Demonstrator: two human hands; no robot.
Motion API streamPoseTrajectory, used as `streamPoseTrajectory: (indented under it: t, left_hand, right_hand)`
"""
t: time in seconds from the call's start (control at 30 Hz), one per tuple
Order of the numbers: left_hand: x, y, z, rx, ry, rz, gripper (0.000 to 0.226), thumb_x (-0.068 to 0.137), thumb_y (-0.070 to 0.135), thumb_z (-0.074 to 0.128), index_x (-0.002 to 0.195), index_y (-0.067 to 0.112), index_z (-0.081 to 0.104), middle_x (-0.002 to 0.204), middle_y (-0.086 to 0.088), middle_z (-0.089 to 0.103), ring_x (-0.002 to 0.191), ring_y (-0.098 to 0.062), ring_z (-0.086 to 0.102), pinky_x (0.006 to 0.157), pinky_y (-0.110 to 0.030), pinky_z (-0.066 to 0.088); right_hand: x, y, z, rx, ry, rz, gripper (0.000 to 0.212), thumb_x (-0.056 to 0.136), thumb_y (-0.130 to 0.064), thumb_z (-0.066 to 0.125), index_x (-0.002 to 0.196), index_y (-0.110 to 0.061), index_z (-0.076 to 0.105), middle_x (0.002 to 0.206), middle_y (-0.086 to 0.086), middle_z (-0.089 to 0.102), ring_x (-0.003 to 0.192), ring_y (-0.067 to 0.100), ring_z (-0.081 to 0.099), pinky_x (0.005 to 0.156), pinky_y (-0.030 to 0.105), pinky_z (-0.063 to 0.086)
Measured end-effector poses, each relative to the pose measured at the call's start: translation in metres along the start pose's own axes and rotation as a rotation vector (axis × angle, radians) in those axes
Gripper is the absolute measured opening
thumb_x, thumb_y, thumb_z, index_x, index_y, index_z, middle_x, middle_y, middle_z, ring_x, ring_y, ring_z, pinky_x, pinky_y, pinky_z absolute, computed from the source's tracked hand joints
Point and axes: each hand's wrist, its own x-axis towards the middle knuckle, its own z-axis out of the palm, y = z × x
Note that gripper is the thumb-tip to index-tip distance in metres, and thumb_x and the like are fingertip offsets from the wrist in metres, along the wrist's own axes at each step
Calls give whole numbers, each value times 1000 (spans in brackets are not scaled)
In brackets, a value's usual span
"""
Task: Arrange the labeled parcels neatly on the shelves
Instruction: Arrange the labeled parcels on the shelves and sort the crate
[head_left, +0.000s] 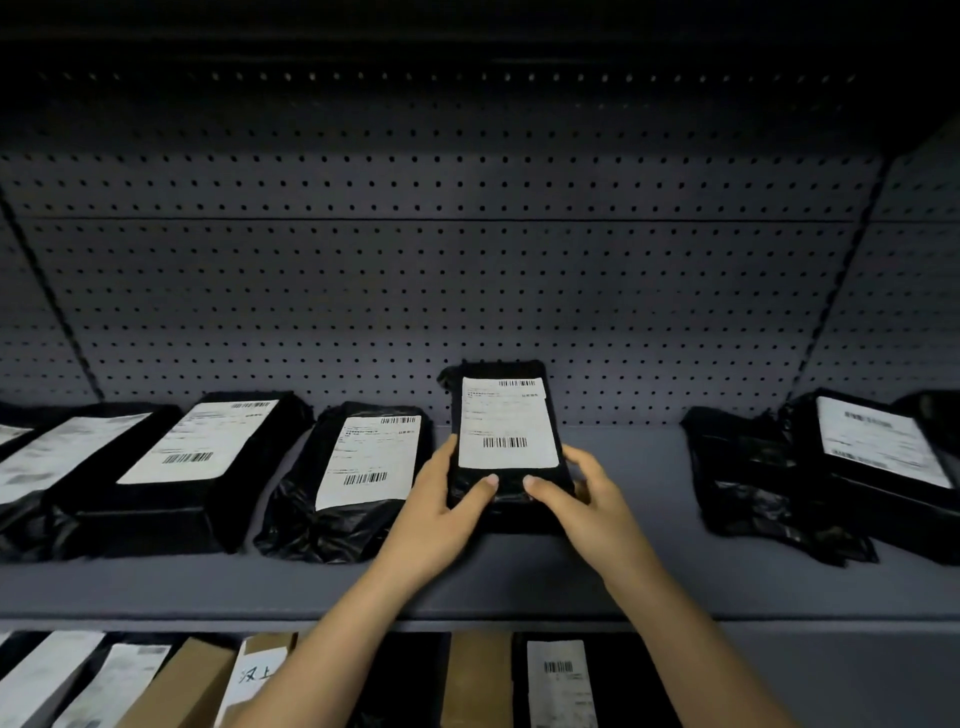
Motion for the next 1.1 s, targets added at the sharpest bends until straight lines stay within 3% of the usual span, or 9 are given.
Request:
streamPoseTrajectory:
  t: [0.17,0.27,0.4,0.57,0.63,0.77,0.83,1.0,1.1]
  left_hand:
    - [-3,-2,1,47,-20,22,46,93,25,62,114,57,36,120,40,43,115,27,35,90,5,24]
    - [-4,-5,3,56,-21,37,41,94,28,60,116,56,41,120,34,52,116,22,40,95,-2,31]
    - [-2,-3,-1,63,-36,32,38,93,27,62,109,56,42,114,33,53,108,27,42,85,4,29]
    - [2,-8,-10,206,-22,30,50,90,38,64,135,29,46,126,10,50,114,2,44,89,-10,31]
    - [2,-3,-14,323,31,143,48,90,38,62,133,22,48,123,9,48,114,-4,45,91,-14,32]
    - [5,22,-17,480,91,444,35,92,33,59,123,19,55,117,7,54,110,-13,47,90,-21,36]
    - [8,38,-13,537,102,590,30,91,34,56,118,19,57,112,6,56,104,-16,51,87,-29,43]
    - [13,73,17,658,100,829,26,89,32,55,108,16,62,99,0,58,90,-21,51,76,-31,40]
    - [14,88,45,692,73,913,24,87,30,55,103,14,63,96,-2,57,86,-24,52,72,-34,40]
  right_hand:
    - [-1,5,3,-98,14,7,45,89,-25,68,126,-38,46,105,-32,54,91,-17,49,68,6,37]
    - [-2,7,3,-155,8,0,45,92,-29,65,133,-36,48,100,-36,51,86,-20,46,66,5,35]
    - [-1,7,3,-194,-11,0,45,93,-33,63,135,-37,47,99,-36,49,86,-22,44,68,7,36]
    - [-7,2,-1,-239,66,-44,33,89,-29,69,118,-33,54,101,-27,57,90,-16,54,66,1,42]
    - [-10,0,-7,-298,153,-110,28,87,-27,71,111,-32,57,101,-21,60,94,-2,59,72,7,46]
    - [-22,-12,-30,-632,272,-365,25,85,-26,72,108,-23,64,100,-16,56,91,0,56,77,7,40]
    - [-31,-21,-45,-786,287,-458,26,85,-23,71,110,-17,64,102,-12,53,97,8,55,83,17,40]
    - [-50,-36,-89,-987,348,-525,26,85,-20,70,109,-14,63,109,1,58,105,22,55,88,35,48]
    - [-56,-38,-117,-1022,388,-540,25,84,-18,71,108,-12,65,108,2,60,102,24,56,87,37,49]
